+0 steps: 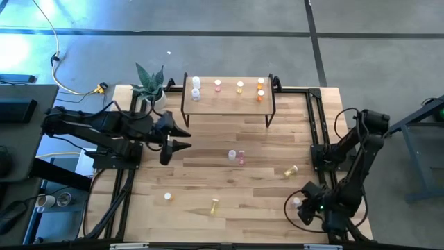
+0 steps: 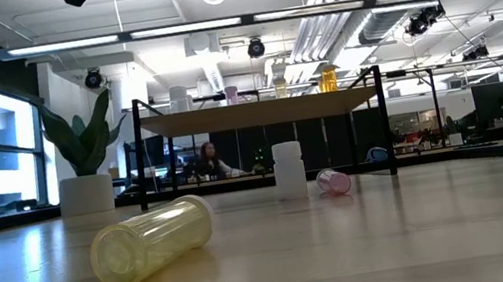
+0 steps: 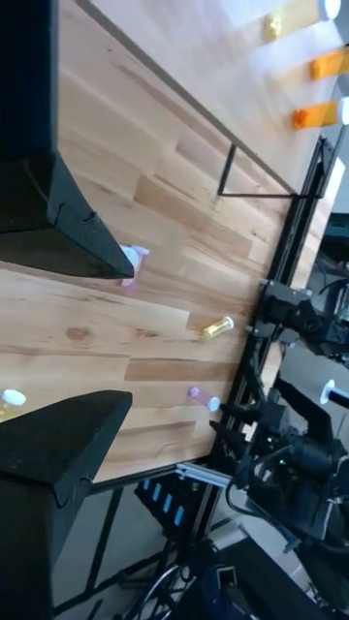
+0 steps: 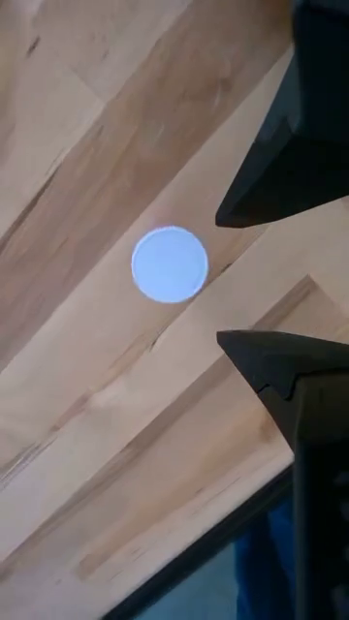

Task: Pick and place medicine bottles onto shelf by color
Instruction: Put the right pink pill bottle aligned with the other pink pill bottle on the shelf

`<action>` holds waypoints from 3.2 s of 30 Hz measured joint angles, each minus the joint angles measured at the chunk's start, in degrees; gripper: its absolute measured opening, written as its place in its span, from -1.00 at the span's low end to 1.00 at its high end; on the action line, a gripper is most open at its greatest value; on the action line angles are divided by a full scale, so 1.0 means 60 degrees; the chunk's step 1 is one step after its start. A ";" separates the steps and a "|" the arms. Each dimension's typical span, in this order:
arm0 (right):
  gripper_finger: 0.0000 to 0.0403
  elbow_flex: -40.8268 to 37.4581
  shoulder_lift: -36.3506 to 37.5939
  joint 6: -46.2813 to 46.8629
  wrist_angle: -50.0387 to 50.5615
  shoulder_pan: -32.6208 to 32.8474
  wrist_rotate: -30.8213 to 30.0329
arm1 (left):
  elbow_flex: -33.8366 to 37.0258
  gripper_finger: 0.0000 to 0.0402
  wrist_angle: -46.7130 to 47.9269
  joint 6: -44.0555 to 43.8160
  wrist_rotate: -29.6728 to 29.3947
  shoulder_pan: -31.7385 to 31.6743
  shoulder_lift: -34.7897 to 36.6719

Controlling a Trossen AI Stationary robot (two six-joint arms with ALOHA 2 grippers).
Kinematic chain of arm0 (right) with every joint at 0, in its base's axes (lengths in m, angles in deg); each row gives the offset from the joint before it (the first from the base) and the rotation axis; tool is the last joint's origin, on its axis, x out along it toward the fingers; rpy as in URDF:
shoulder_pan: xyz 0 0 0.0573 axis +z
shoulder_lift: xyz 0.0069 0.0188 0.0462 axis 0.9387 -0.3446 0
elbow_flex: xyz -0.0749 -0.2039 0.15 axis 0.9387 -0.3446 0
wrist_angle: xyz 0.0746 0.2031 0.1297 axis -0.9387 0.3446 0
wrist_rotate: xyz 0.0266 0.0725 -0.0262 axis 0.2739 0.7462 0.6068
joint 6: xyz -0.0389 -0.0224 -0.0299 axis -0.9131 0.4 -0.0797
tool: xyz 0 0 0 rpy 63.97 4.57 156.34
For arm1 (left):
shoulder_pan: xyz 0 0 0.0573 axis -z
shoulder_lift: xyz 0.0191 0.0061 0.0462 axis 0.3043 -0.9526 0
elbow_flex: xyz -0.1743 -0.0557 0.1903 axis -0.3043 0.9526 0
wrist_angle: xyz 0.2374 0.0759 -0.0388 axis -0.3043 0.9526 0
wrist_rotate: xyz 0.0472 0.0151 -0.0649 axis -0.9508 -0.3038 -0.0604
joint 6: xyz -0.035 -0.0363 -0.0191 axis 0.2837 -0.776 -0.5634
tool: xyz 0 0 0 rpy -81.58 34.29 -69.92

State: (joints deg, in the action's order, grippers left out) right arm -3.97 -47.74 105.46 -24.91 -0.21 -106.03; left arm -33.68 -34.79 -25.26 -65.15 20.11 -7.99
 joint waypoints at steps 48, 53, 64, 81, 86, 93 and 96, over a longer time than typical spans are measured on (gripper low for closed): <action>-0.57 0.0007 -0.1965 0.0681 0.0579 -0.0283 -0.1583 | 0.0000 -0.06 -0.0616 -0.0219 0.0265 0.0004 0.0002; -0.57 0.0015 -0.1954 0.0796 0.0265 -0.0359 -0.1602 | 0.0000 -0.06 -0.0616 -0.0219 0.0265 0.0004 0.0002; -0.56 0.1454 -0.1943 -0.0384 0.0112 -0.1768 -0.1798 | 0.0000 -0.06 -0.0616 0.0067 0.0268 0.0004 0.0002; -0.56 0.3868 -0.1940 -0.6128 0.0112 -0.5076 -0.1231 | 0.0000 0.26 -0.0605 0.0433 0.0859 0.0000 0.0002; -0.56 0.4501 -0.1940 -0.8223 0.0087 -0.6033 -0.0692 | 0.0000 0.27 -0.0609 0.1068 0.1275 0.0000 0.0002; -0.56 0.5586 -0.1940 -1.0822 0.0060 -0.7204 -0.0099 | 0.0000 0.27 -0.0612 0.1215 0.1339 0.0000 0.0002; -0.56 0.6018 -0.1940 -1.1942 0.0034 -0.7656 0.0170 | 0.0000 0.27 -0.0613 0.1100 0.1339 0.0000 0.0002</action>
State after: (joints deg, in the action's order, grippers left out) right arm 32.14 -59.37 33.80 -24.71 -46.14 -105.01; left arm -33.68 -38.46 -18.66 -57.12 20.11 -7.98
